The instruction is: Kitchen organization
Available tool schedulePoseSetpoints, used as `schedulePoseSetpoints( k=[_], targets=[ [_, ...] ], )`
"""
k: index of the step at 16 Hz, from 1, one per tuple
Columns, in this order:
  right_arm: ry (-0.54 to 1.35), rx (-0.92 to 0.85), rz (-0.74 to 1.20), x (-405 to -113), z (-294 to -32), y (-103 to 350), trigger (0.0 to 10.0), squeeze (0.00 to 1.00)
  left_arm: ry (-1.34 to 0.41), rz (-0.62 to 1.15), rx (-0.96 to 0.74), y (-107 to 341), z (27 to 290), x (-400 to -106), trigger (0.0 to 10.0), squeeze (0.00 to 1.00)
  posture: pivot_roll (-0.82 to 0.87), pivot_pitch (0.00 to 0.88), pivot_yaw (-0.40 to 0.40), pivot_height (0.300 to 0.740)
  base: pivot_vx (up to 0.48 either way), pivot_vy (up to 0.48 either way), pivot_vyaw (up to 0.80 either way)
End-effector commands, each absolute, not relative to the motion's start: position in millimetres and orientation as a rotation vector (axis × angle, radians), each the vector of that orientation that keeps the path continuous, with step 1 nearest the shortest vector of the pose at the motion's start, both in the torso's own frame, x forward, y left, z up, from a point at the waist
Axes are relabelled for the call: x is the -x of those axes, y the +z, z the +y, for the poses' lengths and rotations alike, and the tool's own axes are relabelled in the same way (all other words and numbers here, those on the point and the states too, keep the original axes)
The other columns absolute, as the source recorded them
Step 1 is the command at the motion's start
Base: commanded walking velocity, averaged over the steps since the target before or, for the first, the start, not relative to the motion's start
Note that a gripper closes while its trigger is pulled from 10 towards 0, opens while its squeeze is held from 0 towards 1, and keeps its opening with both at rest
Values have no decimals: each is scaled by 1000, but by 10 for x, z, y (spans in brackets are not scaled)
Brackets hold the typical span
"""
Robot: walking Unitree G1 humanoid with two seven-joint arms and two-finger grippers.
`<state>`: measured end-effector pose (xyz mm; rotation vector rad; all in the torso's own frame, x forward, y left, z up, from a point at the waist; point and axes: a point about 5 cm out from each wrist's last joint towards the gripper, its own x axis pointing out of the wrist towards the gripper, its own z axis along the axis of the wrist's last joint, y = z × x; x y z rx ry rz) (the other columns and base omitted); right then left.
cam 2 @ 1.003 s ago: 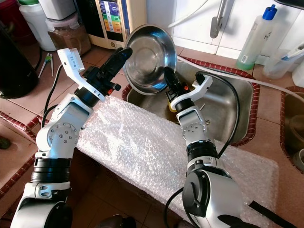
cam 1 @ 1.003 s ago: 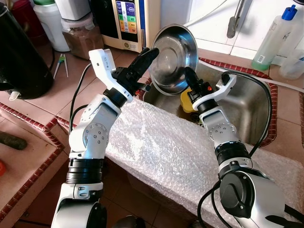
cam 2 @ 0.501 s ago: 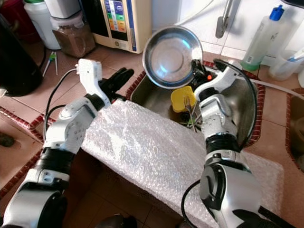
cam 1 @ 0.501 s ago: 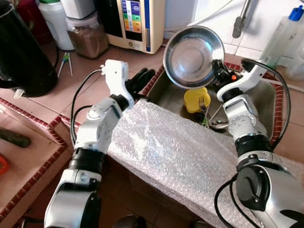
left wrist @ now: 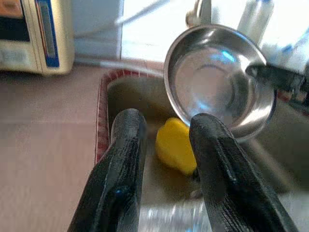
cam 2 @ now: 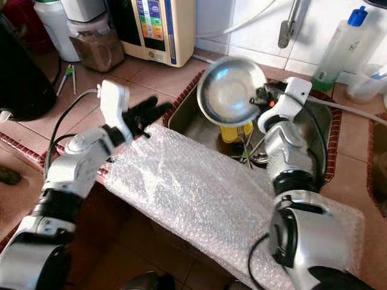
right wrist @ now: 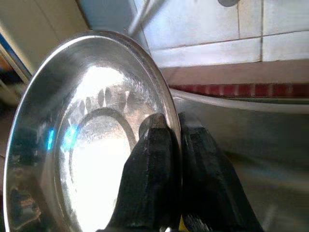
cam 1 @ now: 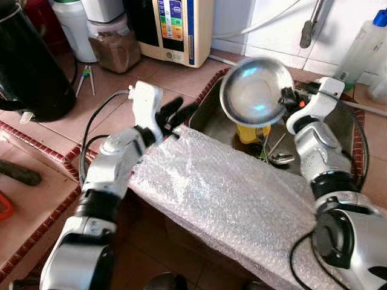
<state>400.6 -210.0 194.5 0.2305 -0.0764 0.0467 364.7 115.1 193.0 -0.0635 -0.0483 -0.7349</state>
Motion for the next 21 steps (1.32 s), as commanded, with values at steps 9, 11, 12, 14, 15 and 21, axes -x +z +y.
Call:
schedulePoseSetpoints(
  k=[9,11,12,14,15,21],
  targets=[
    [52,-34,143,-3813,-2103,1311,10000,1000,-710,88,1,1453,1183,-3501,10000,1000,-15,102,94,740,0,0,0],
    [54,-20,151,-3802,-2090,1283,10000,1000,-705,81,4,1472,1177,-3516,10000,1000,-16,102,93,740,0,0,0],
    [54,-20,151,-3802,-2090,1283,10000,1000,-705,81,4,1472,1177,-3516,10000,1000,-16,102,93,740,0,0,0],
    [54,-20,151,-3802,-2090,1283,10000,1000,-705,81,4,1472,1177,-3516,10000,1000,-16,102,93,740,0,0,0],
    [54,-20,151,-3802,-2090,1283,10000,1000,-705,81,4,1472,1177,-3516,10000,1000,-16,102,93,740,0,0,0],
    [54,-20,151,-3802,-2090,1283,10000,1000,-705,81,4,1472,1177,-3516,10000,1000,-16,102,93,740,0,0,0]
  ],
)
